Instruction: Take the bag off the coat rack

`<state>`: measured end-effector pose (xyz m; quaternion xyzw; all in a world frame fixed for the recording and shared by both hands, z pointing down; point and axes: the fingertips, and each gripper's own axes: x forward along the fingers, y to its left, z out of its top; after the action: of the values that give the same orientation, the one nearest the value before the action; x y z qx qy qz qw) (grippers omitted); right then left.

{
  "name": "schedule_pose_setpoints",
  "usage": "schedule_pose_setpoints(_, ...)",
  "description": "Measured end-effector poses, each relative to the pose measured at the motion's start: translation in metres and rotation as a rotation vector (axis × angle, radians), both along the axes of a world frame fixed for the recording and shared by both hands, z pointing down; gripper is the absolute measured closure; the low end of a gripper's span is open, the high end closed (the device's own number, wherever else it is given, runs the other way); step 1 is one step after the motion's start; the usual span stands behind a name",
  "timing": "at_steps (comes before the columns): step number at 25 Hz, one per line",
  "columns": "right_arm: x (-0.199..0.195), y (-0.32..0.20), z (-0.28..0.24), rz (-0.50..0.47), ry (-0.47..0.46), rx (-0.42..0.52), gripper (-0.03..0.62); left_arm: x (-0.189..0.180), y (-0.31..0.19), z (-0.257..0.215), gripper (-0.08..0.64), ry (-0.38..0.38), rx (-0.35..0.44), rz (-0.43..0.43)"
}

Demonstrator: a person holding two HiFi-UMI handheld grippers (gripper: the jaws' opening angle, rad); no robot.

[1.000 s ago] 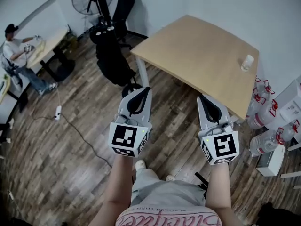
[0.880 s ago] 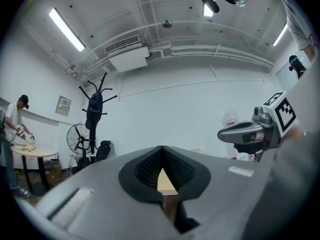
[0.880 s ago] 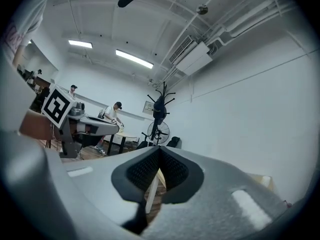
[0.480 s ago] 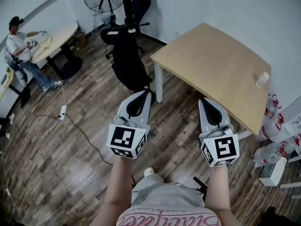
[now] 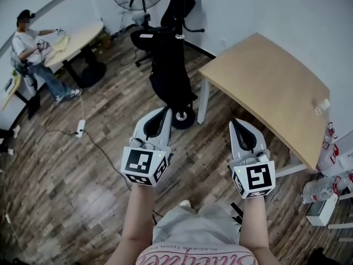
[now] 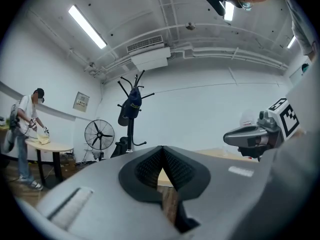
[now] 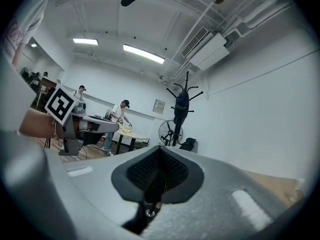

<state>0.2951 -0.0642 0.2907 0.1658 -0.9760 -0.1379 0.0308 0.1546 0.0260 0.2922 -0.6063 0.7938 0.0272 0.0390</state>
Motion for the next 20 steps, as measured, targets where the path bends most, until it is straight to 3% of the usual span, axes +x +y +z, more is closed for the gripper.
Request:
schedule_pose_setpoints(10,-0.067,0.010,0.001,-0.081,0.010,0.003,0.589,-0.059,0.041,0.009,0.540,0.019,0.002,-0.132)
schedule_pose_setpoints(20,-0.132,0.007,0.006,-0.162,-0.064,-0.102,0.589,-0.106,0.065,0.011,0.540,-0.017,-0.017,-0.238)
